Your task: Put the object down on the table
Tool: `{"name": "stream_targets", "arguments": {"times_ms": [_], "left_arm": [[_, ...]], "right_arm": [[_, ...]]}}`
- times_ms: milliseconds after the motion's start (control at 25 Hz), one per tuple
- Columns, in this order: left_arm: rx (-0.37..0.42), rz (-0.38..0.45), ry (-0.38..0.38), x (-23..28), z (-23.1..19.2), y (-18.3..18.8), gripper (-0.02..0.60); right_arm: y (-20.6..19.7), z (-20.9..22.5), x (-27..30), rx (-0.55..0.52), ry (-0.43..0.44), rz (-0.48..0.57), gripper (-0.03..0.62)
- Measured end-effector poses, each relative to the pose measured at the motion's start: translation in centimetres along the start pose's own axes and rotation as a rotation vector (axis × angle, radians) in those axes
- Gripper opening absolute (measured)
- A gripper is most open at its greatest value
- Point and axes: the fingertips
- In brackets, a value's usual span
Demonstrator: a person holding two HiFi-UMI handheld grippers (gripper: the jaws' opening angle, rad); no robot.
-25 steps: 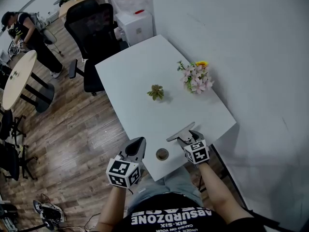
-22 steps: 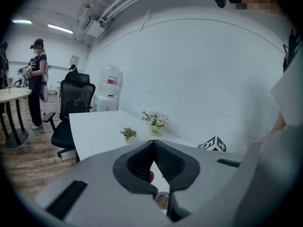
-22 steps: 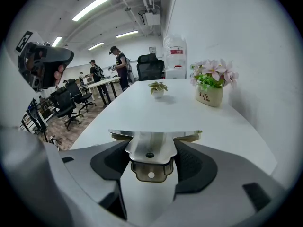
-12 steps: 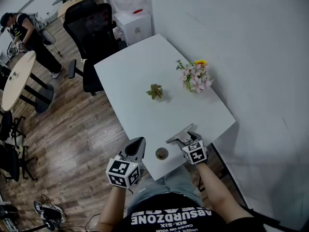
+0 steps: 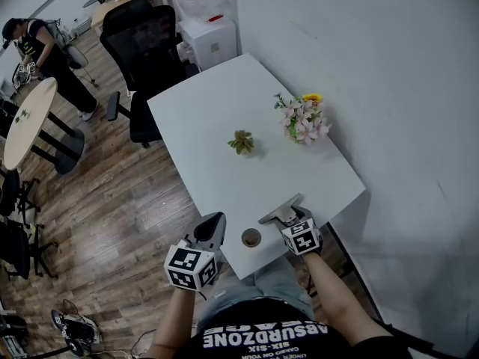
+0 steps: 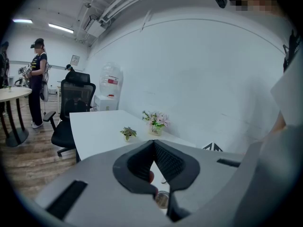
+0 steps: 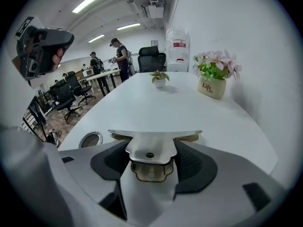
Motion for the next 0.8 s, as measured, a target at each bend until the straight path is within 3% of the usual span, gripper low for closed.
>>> {"name": "stream_targets", "arguments": {"times_ms": [800], "left_arm": [[-0.001,0.001,0.001,0.1,0.4,-0.1,0.006]], "right_arm": [[-1.4,0.0,0.7,-0.011,-0.006,-0.022,0.284]]}}
Point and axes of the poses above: the fingertips, and each gripper's own axes: x forward along the fingers, z to its right, y out of its top, and after that the axes turned 6 degrees about -x, right-handed
